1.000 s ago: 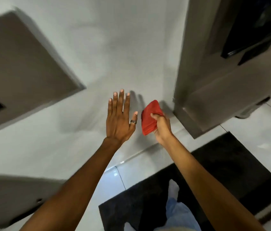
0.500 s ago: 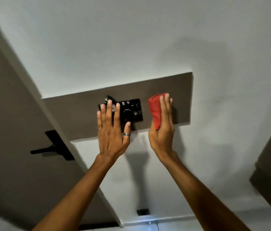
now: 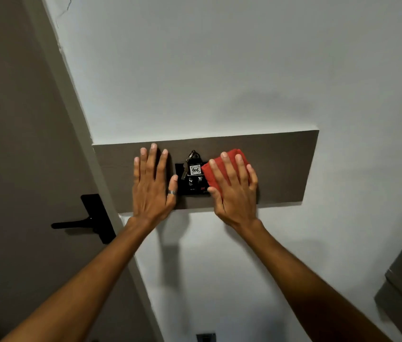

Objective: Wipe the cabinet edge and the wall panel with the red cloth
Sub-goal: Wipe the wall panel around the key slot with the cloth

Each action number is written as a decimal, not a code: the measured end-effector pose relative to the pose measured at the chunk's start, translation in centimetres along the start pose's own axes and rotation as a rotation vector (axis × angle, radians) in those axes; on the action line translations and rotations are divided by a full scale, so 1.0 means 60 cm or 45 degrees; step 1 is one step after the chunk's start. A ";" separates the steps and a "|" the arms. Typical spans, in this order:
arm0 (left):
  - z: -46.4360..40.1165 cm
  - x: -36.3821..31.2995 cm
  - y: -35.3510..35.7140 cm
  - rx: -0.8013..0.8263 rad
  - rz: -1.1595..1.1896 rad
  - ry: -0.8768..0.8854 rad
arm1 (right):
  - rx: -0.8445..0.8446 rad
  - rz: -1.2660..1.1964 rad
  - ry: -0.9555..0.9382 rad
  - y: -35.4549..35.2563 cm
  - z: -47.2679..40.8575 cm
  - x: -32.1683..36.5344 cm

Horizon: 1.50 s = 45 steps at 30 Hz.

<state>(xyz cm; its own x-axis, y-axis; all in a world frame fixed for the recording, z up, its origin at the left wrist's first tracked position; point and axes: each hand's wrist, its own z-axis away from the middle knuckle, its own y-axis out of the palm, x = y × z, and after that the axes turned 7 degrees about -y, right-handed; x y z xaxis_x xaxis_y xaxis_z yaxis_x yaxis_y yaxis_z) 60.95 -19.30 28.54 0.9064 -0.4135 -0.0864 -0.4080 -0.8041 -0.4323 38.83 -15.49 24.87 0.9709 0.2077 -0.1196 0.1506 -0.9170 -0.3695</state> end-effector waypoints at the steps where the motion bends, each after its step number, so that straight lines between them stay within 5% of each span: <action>1: -0.006 0.004 0.009 -0.014 0.001 0.017 | -0.054 0.064 -0.051 0.004 -0.007 -0.008; 5: -0.016 0.022 0.044 -0.118 -0.061 0.113 | -0.305 0.163 -0.308 0.033 -0.025 -0.055; 10: -0.016 0.025 0.067 -0.264 -0.130 0.155 | -0.494 0.050 0.174 0.070 -0.018 0.031; 14: -0.012 0.025 0.071 -0.290 -0.101 0.154 | -0.451 0.075 -0.069 0.060 -0.022 -0.014; 18: -0.012 0.022 0.071 -0.271 -0.068 0.141 | -0.506 0.046 0.337 0.074 -0.020 0.054; 23: -0.008 0.025 0.073 -0.282 -0.072 0.145 | -0.467 0.071 -0.114 0.055 -0.029 -0.017; 27: -0.010 0.025 0.074 -0.254 -0.036 0.122 | -0.466 0.065 0.112 0.067 -0.023 0.025; 40: -0.009 0.030 0.078 -0.278 -0.048 0.133 | -0.503 0.039 0.252 0.063 -0.041 0.044; 45: -0.009 0.027 0.077 -0.288 -0.056 0.145 | -0.437 0.127 -0.244 0.059 -0.010 -0.040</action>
<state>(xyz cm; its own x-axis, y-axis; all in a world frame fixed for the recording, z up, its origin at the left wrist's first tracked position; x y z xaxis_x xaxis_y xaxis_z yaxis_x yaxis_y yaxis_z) 60.50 -23.90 26.89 0.9110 -0.4109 0.0349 -0.3940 -0.8922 -0.2205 37.17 -19.41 24.38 0.9363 0.1418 -0.3212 0.1423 -0.9896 -0.0220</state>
